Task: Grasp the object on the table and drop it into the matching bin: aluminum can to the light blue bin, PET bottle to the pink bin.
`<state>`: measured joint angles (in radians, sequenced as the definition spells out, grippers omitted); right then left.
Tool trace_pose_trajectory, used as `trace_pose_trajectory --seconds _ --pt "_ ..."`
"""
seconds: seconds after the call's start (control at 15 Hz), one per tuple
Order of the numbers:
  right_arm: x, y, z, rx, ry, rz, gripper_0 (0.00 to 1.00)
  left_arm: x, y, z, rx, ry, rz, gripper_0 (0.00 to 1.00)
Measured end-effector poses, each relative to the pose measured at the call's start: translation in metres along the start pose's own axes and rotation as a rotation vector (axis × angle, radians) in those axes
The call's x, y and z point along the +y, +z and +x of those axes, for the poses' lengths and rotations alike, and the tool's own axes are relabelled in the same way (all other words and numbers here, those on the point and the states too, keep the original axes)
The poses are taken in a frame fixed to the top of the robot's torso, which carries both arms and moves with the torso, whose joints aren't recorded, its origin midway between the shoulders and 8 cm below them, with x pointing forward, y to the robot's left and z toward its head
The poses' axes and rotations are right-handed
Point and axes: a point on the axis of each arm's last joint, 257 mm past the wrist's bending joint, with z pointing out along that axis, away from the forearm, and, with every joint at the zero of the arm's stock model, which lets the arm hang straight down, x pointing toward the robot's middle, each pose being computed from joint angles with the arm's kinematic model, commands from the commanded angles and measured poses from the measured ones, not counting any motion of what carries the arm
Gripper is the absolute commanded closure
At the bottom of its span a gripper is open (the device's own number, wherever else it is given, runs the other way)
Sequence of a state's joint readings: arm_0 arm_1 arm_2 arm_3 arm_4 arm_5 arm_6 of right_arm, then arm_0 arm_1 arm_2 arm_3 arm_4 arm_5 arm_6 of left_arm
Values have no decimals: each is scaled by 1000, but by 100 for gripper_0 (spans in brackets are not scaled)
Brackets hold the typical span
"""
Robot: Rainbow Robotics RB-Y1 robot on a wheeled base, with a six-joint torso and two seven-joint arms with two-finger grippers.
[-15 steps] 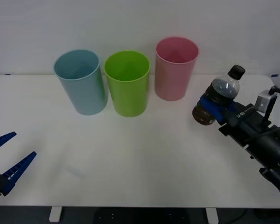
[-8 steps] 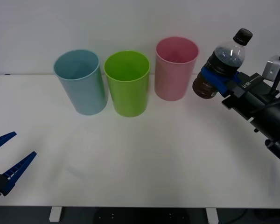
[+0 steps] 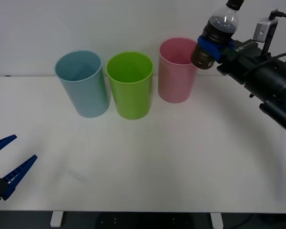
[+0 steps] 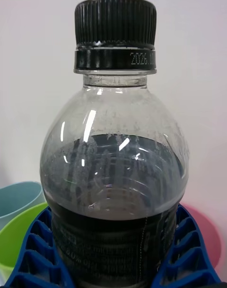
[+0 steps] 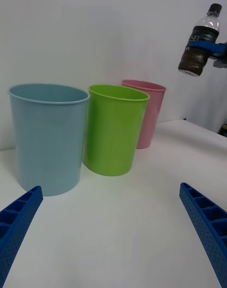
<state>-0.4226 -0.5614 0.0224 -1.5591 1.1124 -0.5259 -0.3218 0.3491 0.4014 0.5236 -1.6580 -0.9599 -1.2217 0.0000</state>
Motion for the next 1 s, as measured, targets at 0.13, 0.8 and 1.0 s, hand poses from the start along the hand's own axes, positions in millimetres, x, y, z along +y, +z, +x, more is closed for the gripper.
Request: trace_pose_trajectory --seconds 0.13,0.8,1.0 --pt "-12 18 -3 7 -10 8 100 0 0 0 0 0 0 0" --pt "-44 92 23 84 -63 67 100 0 0 0 0 0 0 0" --pt "-48 108 34 100 -72 106 100 0 0 0 0 0 0 0"
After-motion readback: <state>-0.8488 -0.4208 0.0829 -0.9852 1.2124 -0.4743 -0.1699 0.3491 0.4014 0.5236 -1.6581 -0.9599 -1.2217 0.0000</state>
